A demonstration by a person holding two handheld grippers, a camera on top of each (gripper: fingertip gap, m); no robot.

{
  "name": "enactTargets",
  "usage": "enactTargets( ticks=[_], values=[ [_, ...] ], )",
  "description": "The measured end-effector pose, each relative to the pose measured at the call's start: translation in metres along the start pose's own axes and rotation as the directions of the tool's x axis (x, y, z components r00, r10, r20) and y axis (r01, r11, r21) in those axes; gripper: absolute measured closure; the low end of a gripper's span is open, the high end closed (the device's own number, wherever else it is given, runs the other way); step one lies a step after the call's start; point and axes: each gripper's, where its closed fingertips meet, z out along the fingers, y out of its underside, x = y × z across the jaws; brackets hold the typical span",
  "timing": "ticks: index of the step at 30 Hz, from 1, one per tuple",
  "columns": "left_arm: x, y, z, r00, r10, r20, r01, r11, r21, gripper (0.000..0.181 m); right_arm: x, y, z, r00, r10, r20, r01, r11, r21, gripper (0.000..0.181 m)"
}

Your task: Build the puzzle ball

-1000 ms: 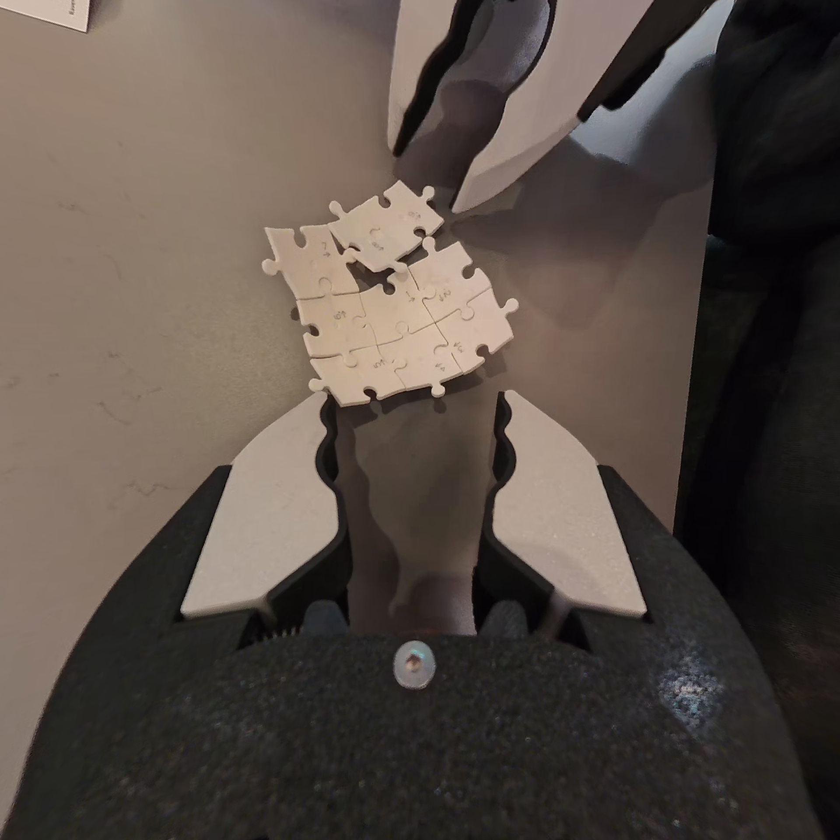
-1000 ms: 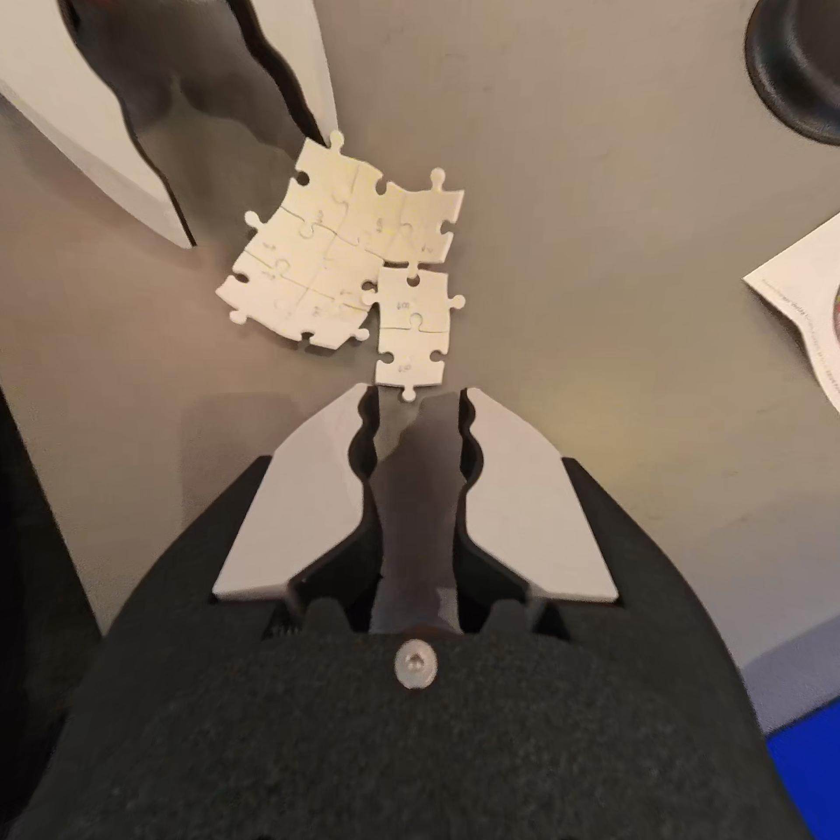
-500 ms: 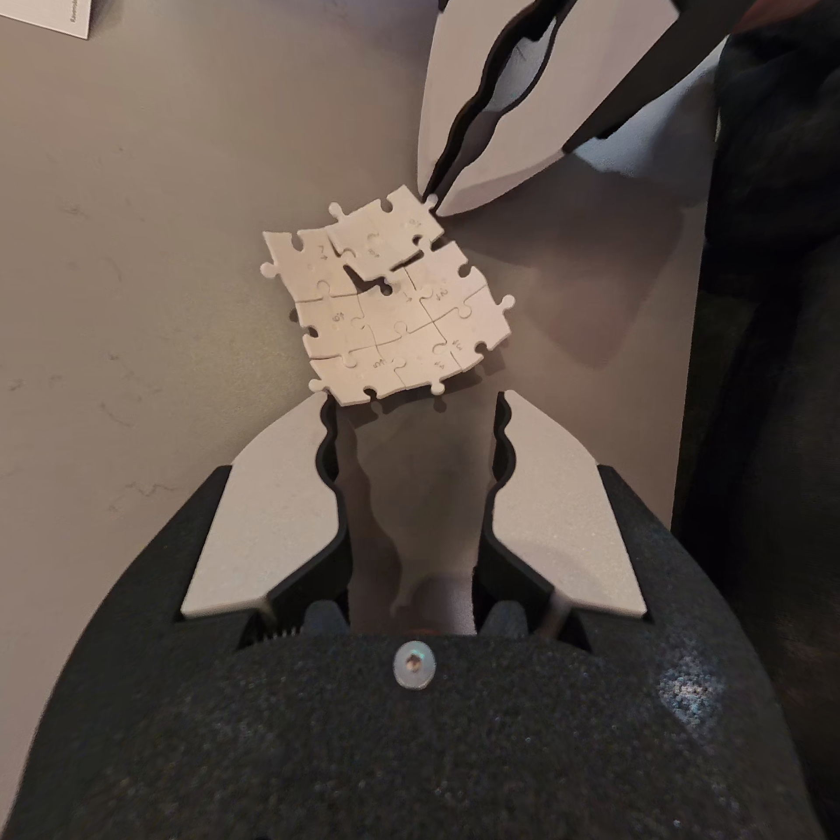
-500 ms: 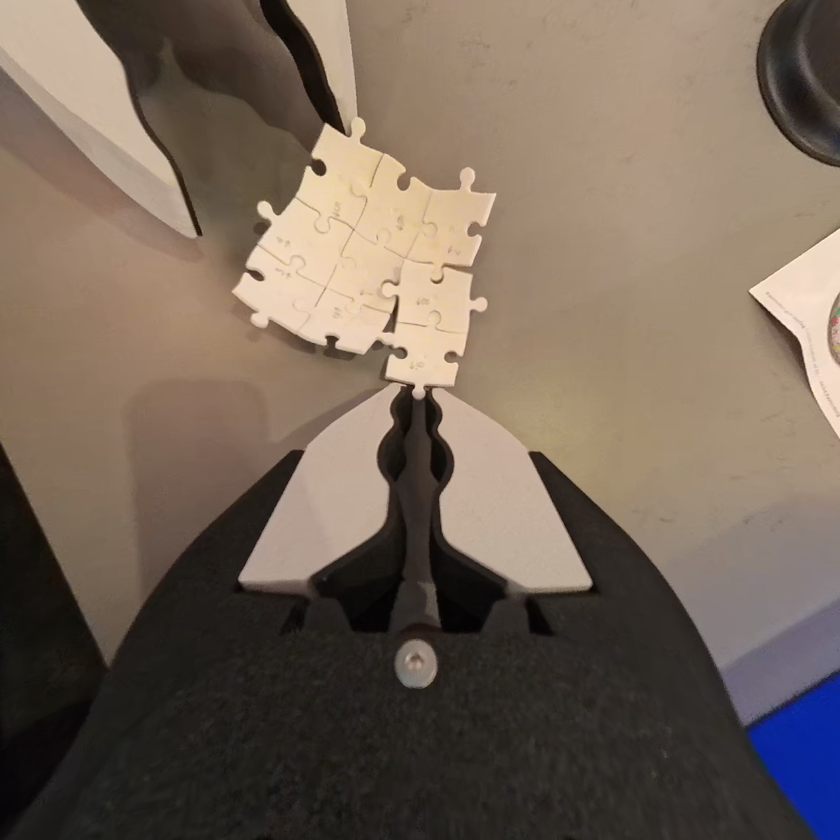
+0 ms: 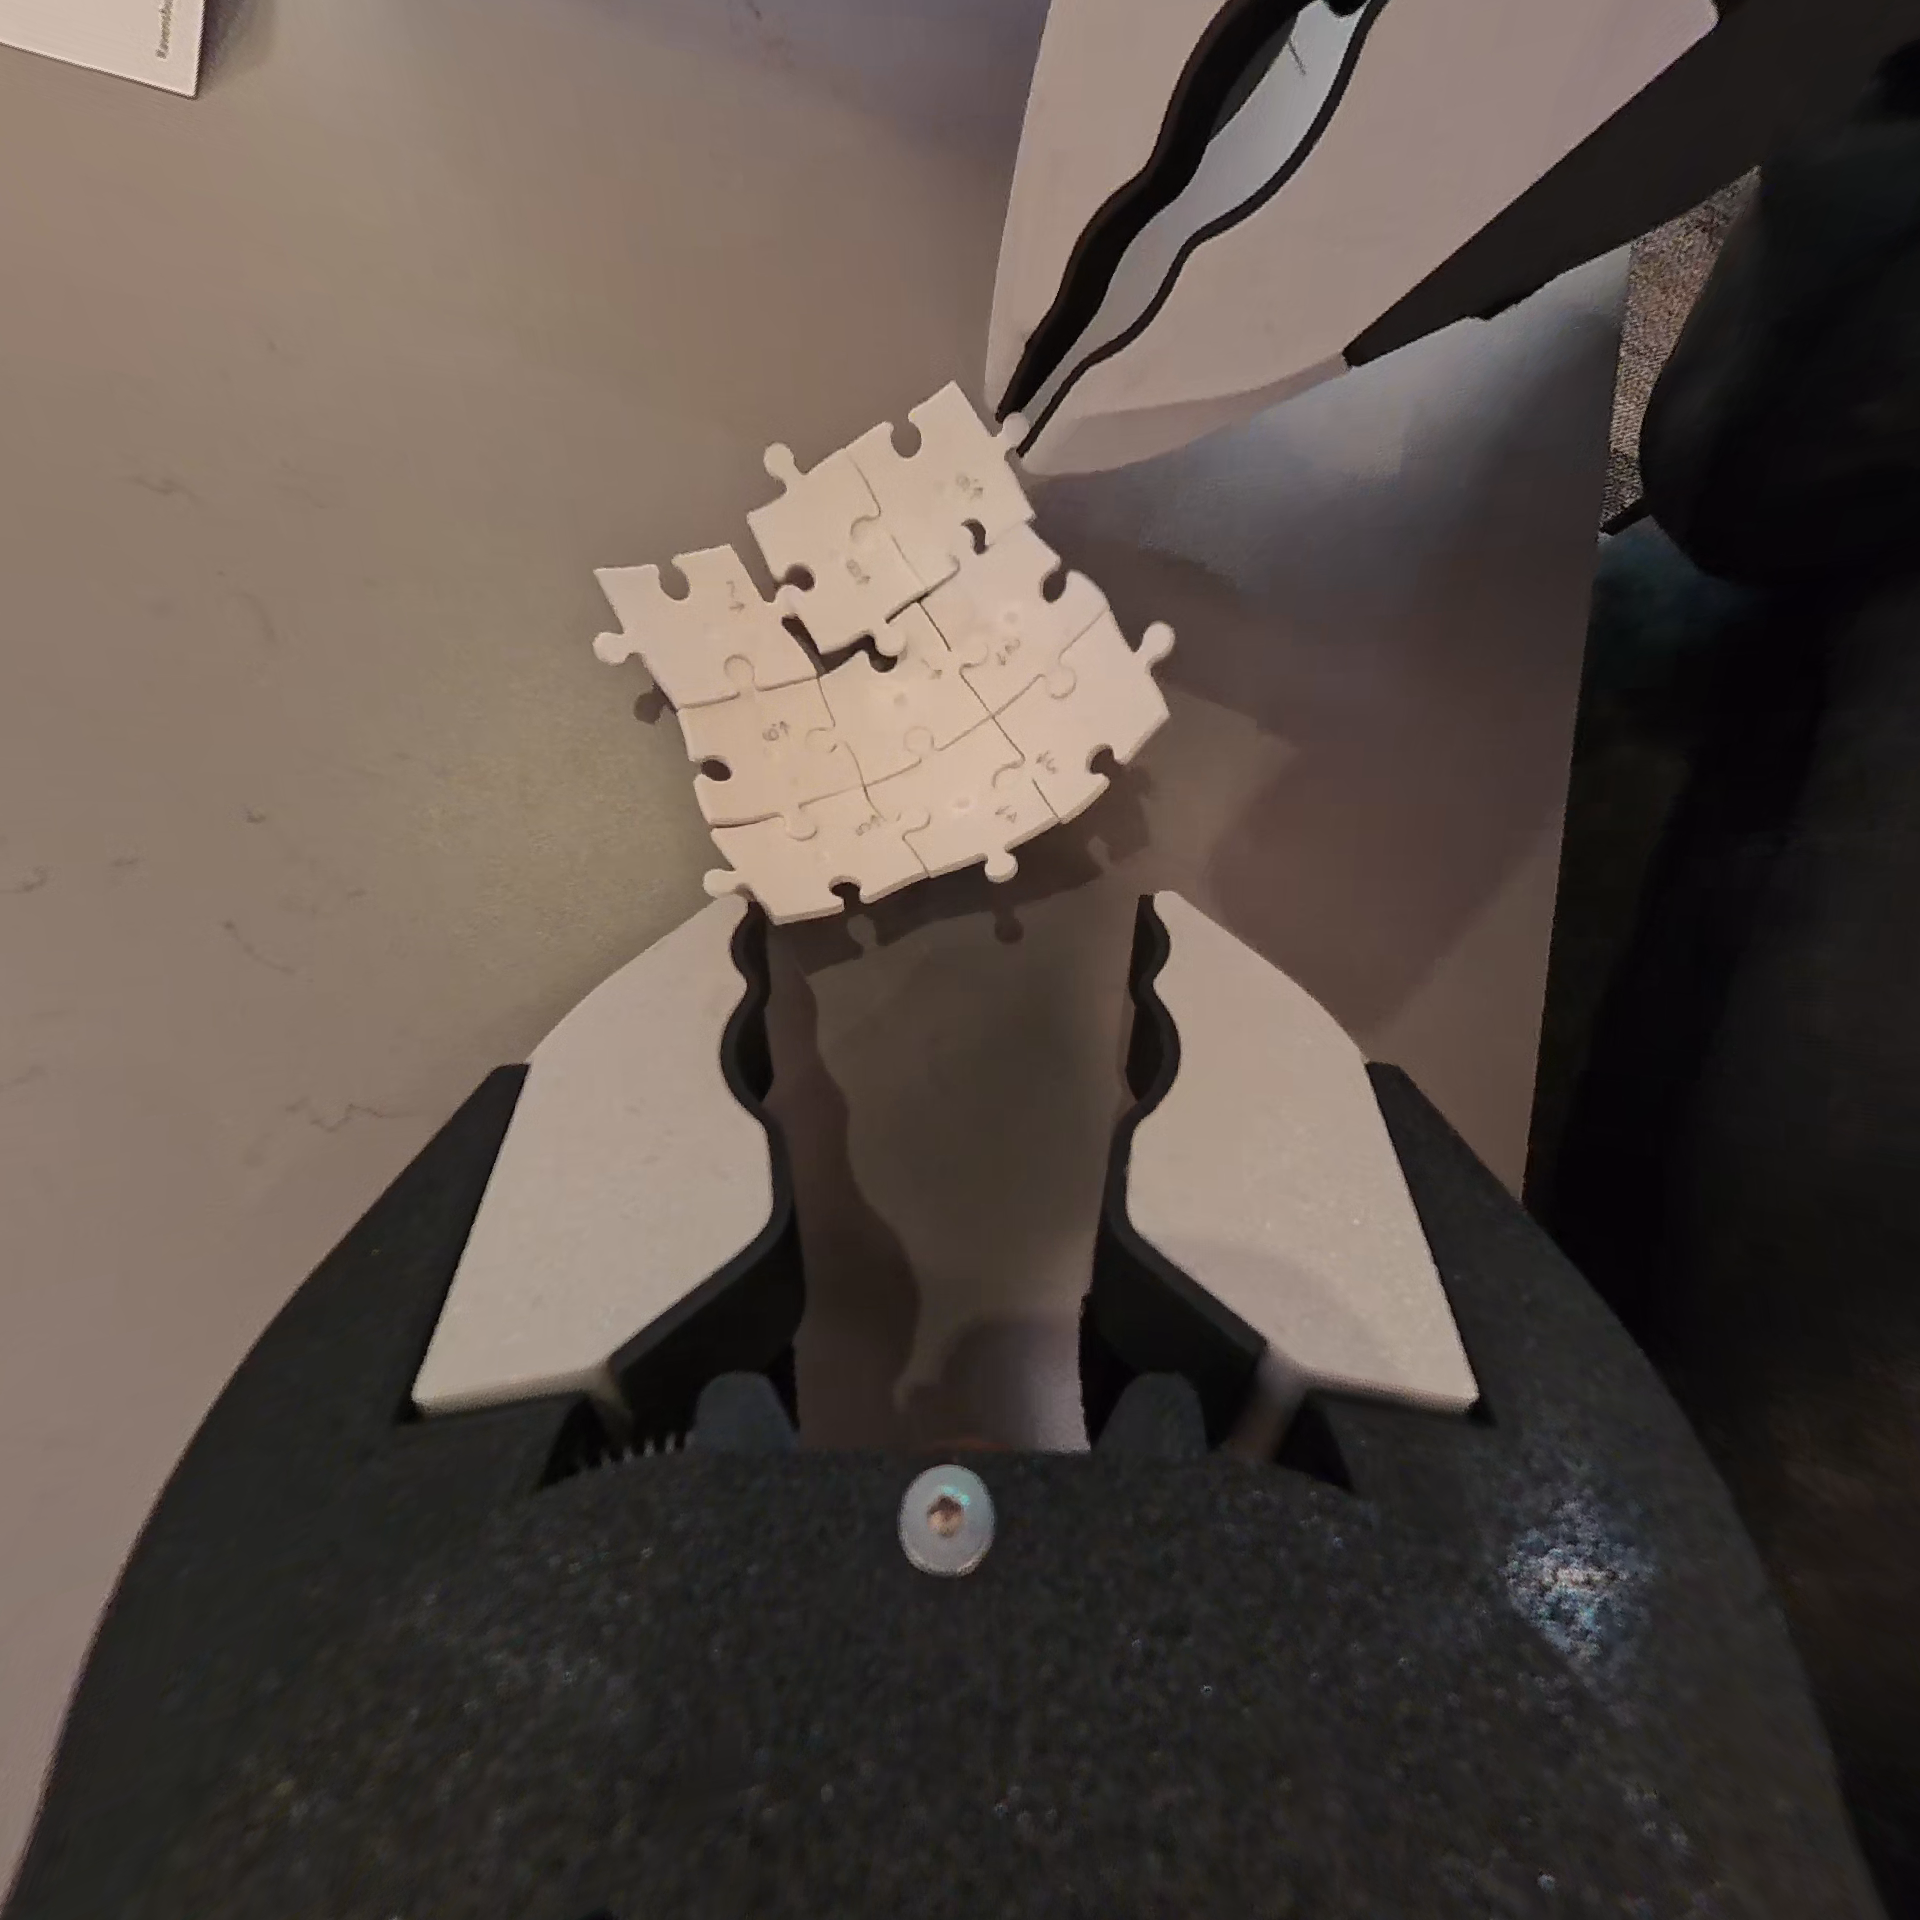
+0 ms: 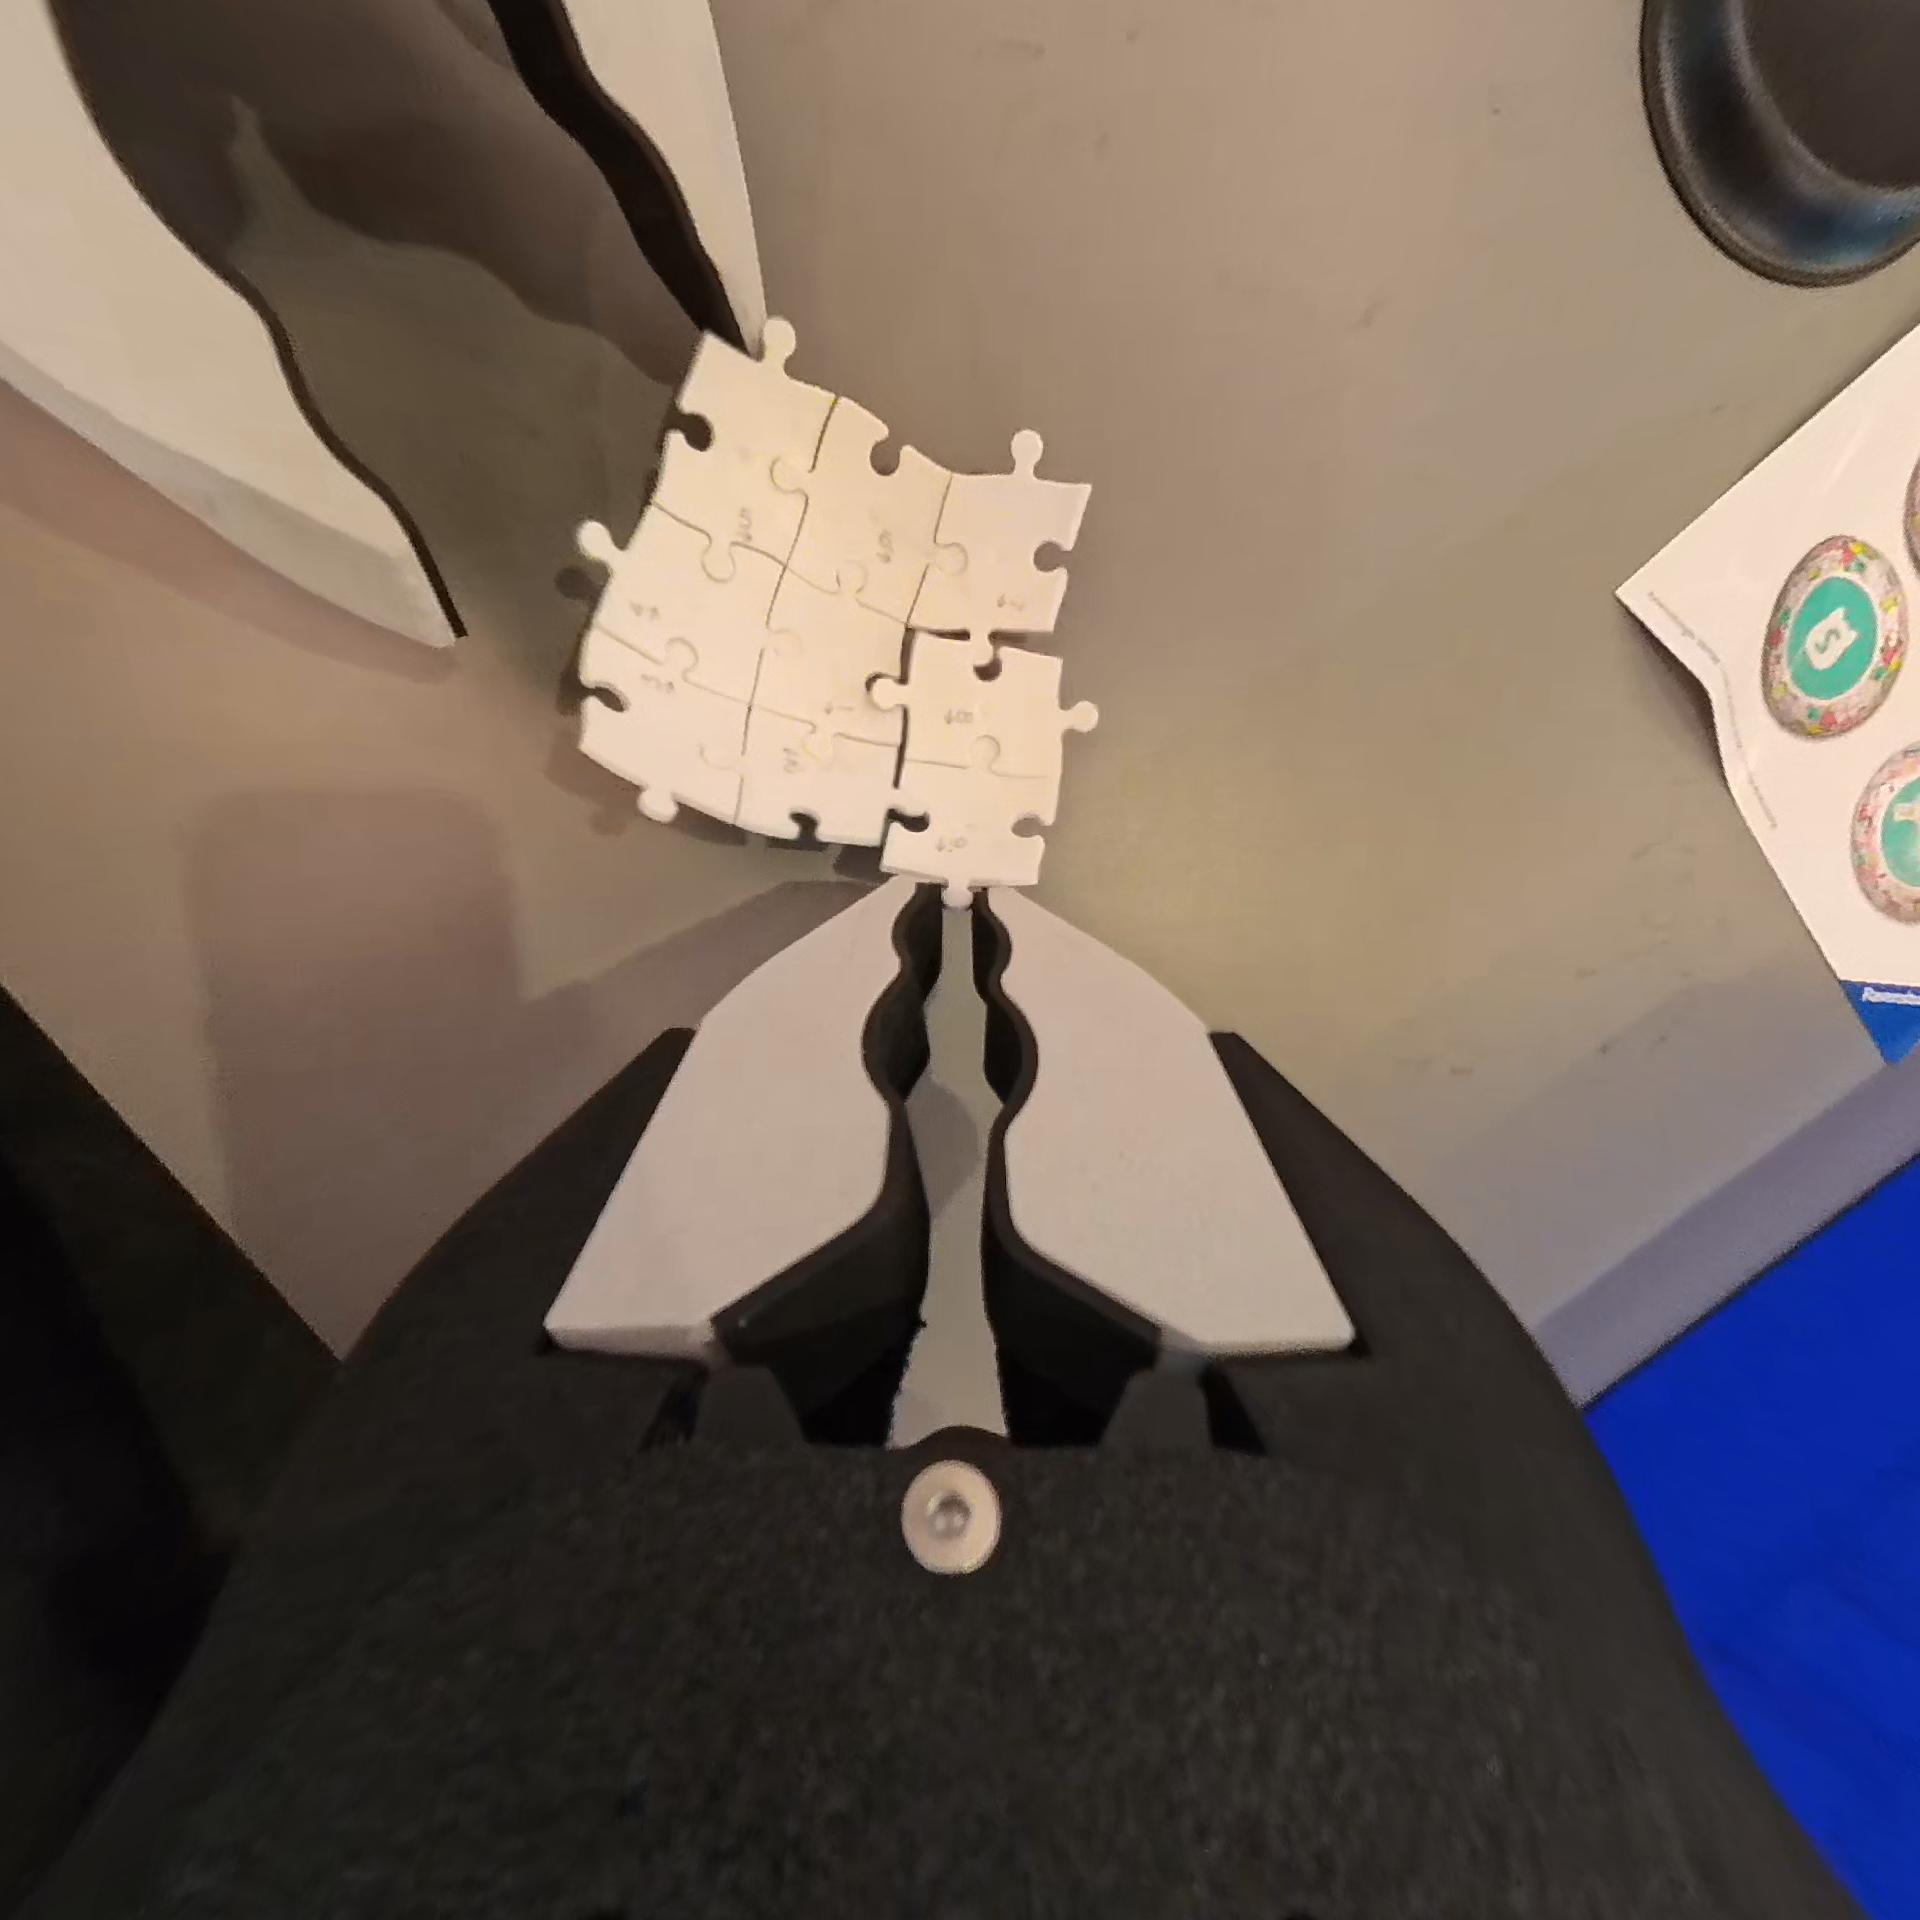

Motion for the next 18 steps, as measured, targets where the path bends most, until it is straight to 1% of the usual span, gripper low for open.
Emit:
enactTargets(
  ticks=[7, 13, 18],
  values=[
    [0.0014, -0.0001, 0.0001, 1.0, 0.004, -0.001, -0.004, 1.0, 0.0, 0.115, 0.0005, 0.0031, -0.0018, 1.0, -0.018, -0.019, 0.017, 0.999, -0.038, 0.176],
    [0.0004, 0.0006, -0.0002, 1.0, 0.001, 0.0, -0.001, 1.0, 0.0, 0.115, 0.0024, 0.0022, -0.0046, 0.999, -0.027, -0.02, 0.026, 0.999, -0.038, 0.176],
    [0.0008, 0.0003, -0.0001, 1.0, 0.003, 0.001, -0.003, 1.0, -0.001, 0.115, 0.0075, 0.0043, -0.0065, 0.998, -0.034, -0.046, 0.032, 0.998, -0.052, 0.176]
  ],
)
